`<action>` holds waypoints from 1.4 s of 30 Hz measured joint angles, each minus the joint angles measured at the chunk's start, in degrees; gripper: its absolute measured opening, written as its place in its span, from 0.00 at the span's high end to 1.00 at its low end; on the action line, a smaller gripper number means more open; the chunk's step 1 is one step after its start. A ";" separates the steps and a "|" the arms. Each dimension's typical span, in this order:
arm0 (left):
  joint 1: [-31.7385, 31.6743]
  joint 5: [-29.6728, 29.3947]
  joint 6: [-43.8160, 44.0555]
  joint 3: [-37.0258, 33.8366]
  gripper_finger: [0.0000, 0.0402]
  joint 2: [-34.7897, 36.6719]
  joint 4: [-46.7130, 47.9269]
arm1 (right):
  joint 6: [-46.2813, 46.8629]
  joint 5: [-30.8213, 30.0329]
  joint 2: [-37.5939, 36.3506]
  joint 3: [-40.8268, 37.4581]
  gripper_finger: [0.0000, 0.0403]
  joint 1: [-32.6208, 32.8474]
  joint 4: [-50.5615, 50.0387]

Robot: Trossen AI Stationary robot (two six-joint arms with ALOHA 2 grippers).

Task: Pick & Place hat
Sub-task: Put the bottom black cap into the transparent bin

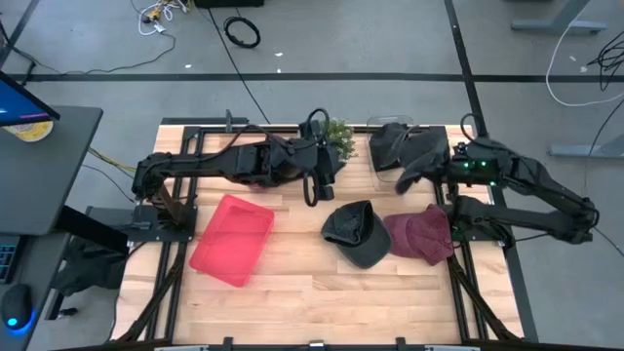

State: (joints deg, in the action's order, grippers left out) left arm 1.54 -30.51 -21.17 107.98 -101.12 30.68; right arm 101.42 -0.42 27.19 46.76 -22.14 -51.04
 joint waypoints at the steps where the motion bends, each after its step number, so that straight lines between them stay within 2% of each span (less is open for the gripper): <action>1: 0.10 0.22 0.03 0.00 0.43 -0.02 0.00 | 0.51 0.09 -0.34 -1.43 0.99 -0.34 2.86; 7: 0.65 0.76 1.12 0.00 0.43 0.00 0.04 | 4.78 1.62 -1.26 -10.85 0.99 -2.82 22.28; 17: 0.71 0.81 1.15 0.00 0.43 0.00 0.20 | 10.74 6.12 -1.50 -24.04 0.98 -6.58 39.08; 30: 0.61 0.81 1.51 0.00 0.43 -0.02 0.15 | 12.17 7.18 -2.30 -25.75 0.98 -10.99 44.93; 42: 0.50 0.81 1.51 0.00 0.43 0.00 -0.04 | 12.64 7.36 -4.75 -25.75 0.98 -14.58 33.16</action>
State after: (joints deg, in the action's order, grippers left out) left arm 2.04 -29.69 -19.66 107.98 -101.12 30.63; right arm 114.06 6.94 22.44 21.02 -36.72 -17.87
